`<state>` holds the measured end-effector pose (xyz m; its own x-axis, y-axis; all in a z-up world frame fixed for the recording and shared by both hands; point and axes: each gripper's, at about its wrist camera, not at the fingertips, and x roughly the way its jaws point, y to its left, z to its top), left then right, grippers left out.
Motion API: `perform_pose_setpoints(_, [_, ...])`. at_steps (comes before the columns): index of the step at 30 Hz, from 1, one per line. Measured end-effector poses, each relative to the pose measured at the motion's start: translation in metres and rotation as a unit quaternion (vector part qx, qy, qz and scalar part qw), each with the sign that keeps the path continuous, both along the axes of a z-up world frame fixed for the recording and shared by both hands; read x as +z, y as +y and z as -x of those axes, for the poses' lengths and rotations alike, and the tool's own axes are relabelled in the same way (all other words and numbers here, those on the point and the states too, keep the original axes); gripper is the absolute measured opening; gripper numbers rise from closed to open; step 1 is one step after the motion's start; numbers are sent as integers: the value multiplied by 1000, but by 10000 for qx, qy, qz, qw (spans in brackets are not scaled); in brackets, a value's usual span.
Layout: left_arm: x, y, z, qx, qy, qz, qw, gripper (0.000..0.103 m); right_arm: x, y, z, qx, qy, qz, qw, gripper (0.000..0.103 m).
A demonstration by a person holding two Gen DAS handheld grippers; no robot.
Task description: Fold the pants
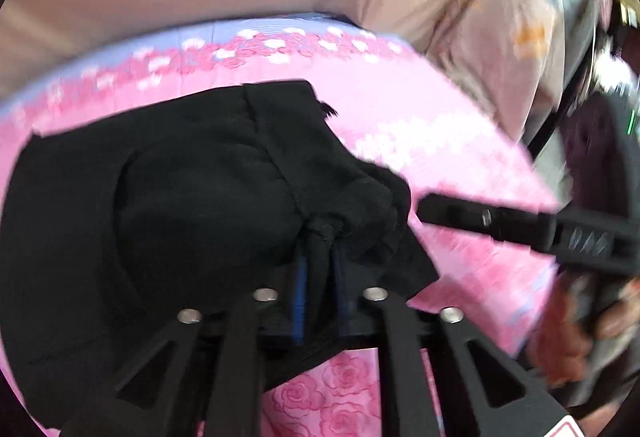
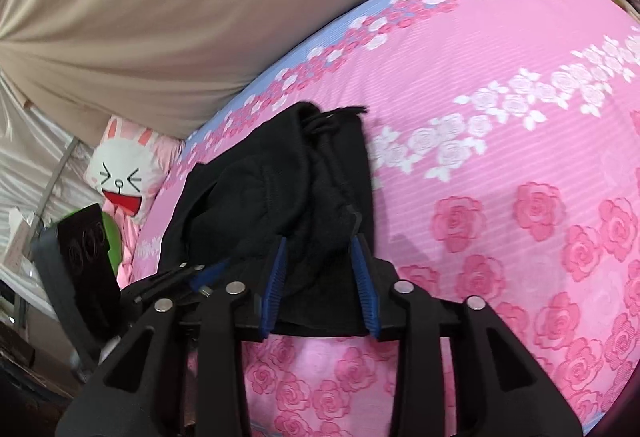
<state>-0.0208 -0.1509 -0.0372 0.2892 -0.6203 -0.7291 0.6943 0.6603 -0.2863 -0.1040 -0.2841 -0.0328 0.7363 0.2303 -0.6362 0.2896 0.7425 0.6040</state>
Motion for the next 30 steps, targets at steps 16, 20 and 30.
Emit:
perform_pose_setpoints(16, [131,118,-11,720,-585,1673,9815,5,22,40,-42,653,-322,361,9967,1])
perform_pose_setpoints(20, [133,113,0,484,-607,1694,9825,5,68,47,-15,1125,-1251,-272,9854,1])
perform_pose_setpoints(30, [29,24,29,-206,-188,331,9991,34,-23,8,-16,474,12,-428,9980,5])
